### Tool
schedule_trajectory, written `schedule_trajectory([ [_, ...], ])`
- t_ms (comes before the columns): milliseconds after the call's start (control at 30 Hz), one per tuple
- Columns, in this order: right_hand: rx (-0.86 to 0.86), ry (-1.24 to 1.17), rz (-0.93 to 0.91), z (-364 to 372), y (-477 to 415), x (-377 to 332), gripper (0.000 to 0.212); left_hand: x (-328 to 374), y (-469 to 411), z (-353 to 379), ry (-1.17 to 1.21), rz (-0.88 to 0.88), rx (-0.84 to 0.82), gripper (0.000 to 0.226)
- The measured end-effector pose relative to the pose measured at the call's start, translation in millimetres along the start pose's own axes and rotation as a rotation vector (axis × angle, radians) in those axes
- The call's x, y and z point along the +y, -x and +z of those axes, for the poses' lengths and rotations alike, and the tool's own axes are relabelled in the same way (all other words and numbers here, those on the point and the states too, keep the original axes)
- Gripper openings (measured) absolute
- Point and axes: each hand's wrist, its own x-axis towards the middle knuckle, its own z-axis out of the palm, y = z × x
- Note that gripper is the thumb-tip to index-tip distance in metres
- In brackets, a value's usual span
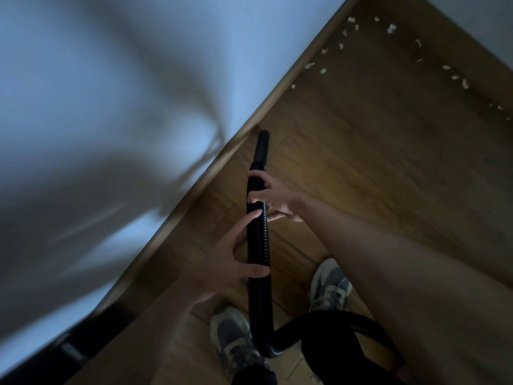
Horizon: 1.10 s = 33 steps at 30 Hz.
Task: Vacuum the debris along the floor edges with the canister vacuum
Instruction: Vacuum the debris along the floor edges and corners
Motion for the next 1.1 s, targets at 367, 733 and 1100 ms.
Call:
schedule_trajectory([
  [367, 0.014, 0.009, -0.019, -20.9, -2.8, -24.0, 0.064, 19.6, -23.8, 6.1, 0.070, 0.027, 0.020, 0.099],
  [733, 0.071, -0.006, -0.044, -72.4, -13.8, -31.7, 0.071, 42.6, -70.5, 12.8, 0.012, -0.005, -0.019, 0.097],
  [1100, 0.093, 0.037, -0.105, -117.5, -43.2, -39.7, 0.070, 56.4, -129.1, 10.6, -0.057, 0.028, -0.049, 0.096],
])
